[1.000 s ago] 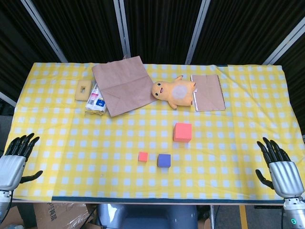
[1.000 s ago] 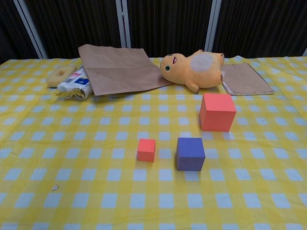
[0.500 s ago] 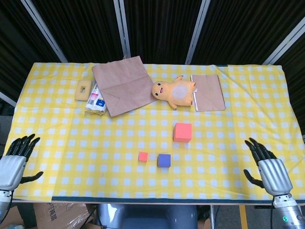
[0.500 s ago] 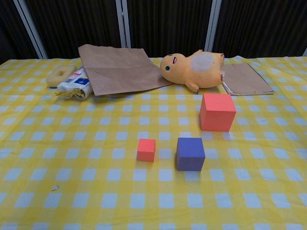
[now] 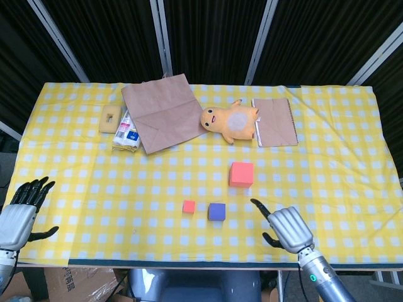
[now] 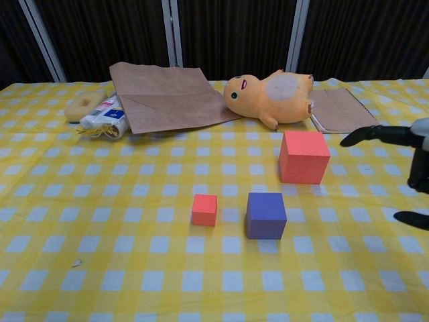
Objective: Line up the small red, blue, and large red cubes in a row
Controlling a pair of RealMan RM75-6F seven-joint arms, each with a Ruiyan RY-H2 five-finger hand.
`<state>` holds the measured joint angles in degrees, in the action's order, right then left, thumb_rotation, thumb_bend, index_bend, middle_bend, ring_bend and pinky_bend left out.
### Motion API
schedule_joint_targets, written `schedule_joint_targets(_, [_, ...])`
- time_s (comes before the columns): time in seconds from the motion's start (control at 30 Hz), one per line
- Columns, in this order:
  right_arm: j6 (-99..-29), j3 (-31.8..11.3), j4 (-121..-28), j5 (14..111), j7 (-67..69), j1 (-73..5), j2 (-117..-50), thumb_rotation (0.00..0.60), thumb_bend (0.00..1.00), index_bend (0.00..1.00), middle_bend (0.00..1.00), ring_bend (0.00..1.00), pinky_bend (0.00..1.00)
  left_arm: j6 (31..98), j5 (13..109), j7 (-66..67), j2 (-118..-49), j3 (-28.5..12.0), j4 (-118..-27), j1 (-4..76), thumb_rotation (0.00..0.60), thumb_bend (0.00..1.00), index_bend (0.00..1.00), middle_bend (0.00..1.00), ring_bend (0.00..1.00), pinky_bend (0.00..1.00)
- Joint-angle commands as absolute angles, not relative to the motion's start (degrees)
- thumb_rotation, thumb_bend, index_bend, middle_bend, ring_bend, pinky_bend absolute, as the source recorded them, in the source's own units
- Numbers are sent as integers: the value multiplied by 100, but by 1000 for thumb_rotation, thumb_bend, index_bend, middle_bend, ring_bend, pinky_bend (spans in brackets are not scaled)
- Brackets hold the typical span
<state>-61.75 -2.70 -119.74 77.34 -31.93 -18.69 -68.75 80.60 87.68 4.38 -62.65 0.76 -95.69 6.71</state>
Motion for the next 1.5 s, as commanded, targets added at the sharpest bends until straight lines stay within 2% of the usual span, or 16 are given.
schedule_joint_targets(0.03, [-5891, -333, -12098, 6747, -4209, -2316, -7717, 600, 376, 139, 1000, 1000, 1000, 8032, 8745, 405, -6251, 79, -9560, 677, 600, 0, 0, 0, 0, 0])
schedule_joint_targets(0.37, [-6388, -471, -12027, 5038, -5550, -2924, -8996, 600, 376, 139, 1000, 1000, 1000, 7936, 8670, 308, -6179, 95, -9567, 691, 600, 0, 0, 0, 0, 0])
schedule_joint_targets(0.57, [-6704, -609, -11804, 4497, -5779, -3208, -9464, 600, 376, 139, 1000, 1000, 1000, 7928, 8649, 231, -6140, 104, -9577, 681, 600, 0, 0, 0, 0, 0])
schedule_joint_targets(0.93, [-7015, -797, -11625, 4608, -5262, -3317, -9573, 600, 375, 124, 1000, 1000, 1000, 7940, 8631, 167, -6121, 110, -9564, 661, 600, 0, 0, 0, 0, 0])
schedule_joint_targets(1.43, [-7081, -853, -11176, 4028, -5147, -3601, -9699, 600, 375, 121, 1000, 1000, 1000, 7915, 8622, 187, -6115, 118, -9586, 666, 600, 0, 0, 0, 0, 0])
schedule_joint_targets(1.5, [-7092, -849, -11132, 4010, -5122, -3618, -9722, 600, 376, 162, 1000, 1000, 1000, 7916, 8622, 181, -6115, 117, -9585, 666, 600, 0, 0, 0, 0, 0])
